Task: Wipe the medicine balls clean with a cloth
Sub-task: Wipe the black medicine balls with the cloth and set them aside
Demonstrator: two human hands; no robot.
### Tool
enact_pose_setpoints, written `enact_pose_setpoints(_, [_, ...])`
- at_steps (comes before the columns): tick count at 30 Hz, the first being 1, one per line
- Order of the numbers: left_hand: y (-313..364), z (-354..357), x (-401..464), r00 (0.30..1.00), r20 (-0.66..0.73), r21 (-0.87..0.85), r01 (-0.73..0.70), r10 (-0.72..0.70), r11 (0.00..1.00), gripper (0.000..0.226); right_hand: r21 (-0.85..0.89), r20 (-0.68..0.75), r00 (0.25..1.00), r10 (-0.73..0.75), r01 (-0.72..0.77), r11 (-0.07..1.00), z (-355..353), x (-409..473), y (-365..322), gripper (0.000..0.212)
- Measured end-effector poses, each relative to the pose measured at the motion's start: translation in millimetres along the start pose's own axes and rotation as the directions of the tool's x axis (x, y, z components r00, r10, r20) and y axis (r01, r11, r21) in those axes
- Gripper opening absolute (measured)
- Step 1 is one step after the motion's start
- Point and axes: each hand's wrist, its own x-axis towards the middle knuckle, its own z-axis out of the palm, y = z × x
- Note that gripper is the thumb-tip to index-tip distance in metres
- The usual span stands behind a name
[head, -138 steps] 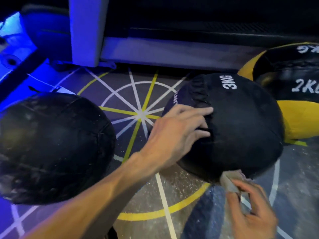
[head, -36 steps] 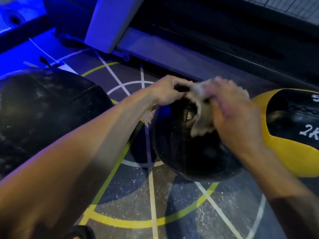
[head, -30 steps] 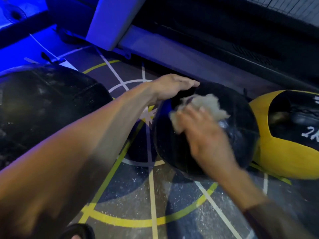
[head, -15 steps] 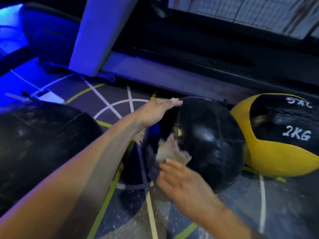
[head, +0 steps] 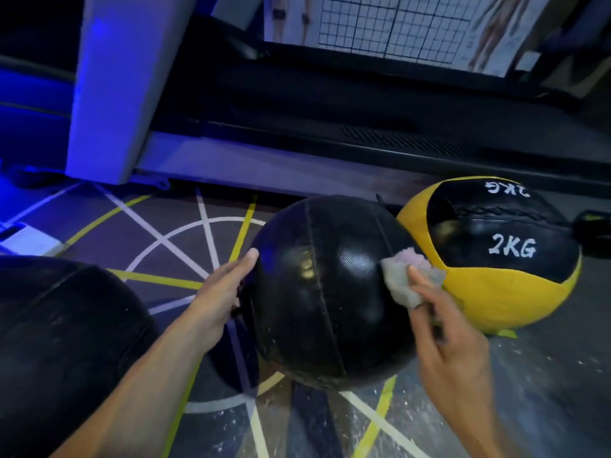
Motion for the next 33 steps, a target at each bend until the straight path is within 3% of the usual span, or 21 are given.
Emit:
enact_pose_setpoints(5, [-10,-8,-1,0.979,0.076,-0.041,0.19,-0.187,0.981,0.091,0.018,0.0,0.924,0.383,-0.383,0.924,-12,43,36,0.015])
enact_pose_setpoints(10, [-16,-7,-3,0.974,0.122,-0.057,0.201,-0.193,0.978,0.068,0.27,0.045,0.836,0.547,-0.538,0.799,-14,58,54,0.016])
enact_pose_setpoints(15, [6,2,-13,0.991,0.126,-0.004,0.052,-0.051,0.999,0.07,0.403,0.028,0.799,0.6,-0.558,0.725,-14,51,61,0.035])
enact_pose_setpoints(19, [56,3,-31,0.979,0.129,0.154,-0.177,0.158,0.972,0.05,0.555,0.117,0.751,0.65,-0.592,0.584,2,42,60,0.032])
enact_pose_setpoints(22, [87,-3,-32,0.958,0.07,0.348,-0.285,0.278,0.893,0.062,0.575,0.201,0.708,0.678,-0.645,0.503,27,43,58,0.031])
enact_pose_setpoints(24, [91,-9,-25,0.957,0.01,0.419,-0.267,0.289,0.868,0.07,0.52,0.245,0.668,0.702,-0.702,0.487,46,40,58,0.024])
enact_pose_setpoints(26, [88,-12,-19,0.961,0.012,0.424,-0.256,0.277,0.869,0.055,0.464,0.217,0.652,0.727,-0.724,0.511,55,37,63,0.019])
enact_pose_setpoints(29, [81,-14,-8,0.943,0.06,0.498,-0.313,0.328,0.808,0.041,0.437,0.045,0.748,0.663,-0.611,0.66,55,36,55,0.022])
enact_pose_setpoints(33, [78,-10,6,0.935,0.107,0.592,-0.334,0.339,0.733,0.051,0.258,-0.15,0.95,0.275,-0.231,0.938,50,50,8,0.013])
